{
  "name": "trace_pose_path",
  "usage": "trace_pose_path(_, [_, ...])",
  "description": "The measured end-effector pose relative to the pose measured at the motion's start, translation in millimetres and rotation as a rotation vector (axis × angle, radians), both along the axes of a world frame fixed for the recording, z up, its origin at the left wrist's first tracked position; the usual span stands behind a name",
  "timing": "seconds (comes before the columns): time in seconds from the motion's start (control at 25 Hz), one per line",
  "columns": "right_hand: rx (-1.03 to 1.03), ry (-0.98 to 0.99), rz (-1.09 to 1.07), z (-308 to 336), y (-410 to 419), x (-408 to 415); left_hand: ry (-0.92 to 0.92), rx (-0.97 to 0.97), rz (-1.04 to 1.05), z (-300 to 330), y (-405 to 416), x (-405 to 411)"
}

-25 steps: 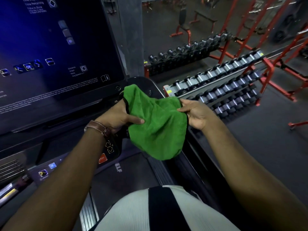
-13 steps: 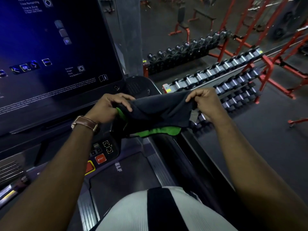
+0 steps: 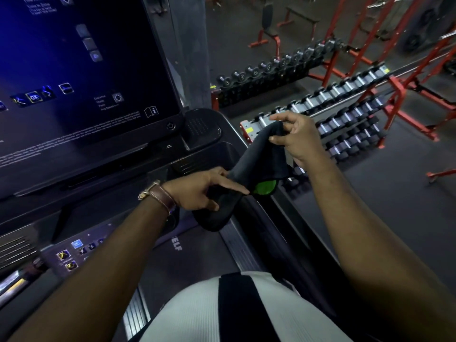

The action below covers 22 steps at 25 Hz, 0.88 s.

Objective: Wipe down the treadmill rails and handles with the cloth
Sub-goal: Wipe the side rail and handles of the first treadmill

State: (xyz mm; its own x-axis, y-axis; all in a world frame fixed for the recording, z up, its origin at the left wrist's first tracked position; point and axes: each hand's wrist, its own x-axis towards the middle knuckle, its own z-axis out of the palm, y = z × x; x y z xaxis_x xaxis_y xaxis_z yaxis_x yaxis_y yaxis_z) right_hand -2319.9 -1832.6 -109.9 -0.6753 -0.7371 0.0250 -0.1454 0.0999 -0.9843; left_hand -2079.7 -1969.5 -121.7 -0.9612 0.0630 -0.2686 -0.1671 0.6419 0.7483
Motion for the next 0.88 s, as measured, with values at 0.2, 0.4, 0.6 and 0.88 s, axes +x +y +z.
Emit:
trace_pose_path(0.2, [-0.07,0.055,0.023,-13,16,29,-0.084,0.123,0.53,-9,6,-21])
trace_pose_path(0.4, [0.007,0.071,0.542,-32,23,79,0.072,0.821,0.799,-6,21,-38])
trace_pose_path(0.6, [-0.102,0.305,0.016,-33,24,78,0.185,0.633,0.8,-6,17,-33])
trace_pose_path(0.88, [0.093,0.043,0.318,-52,29,72,0.173,0.611,0.865,-15,-13,-20])
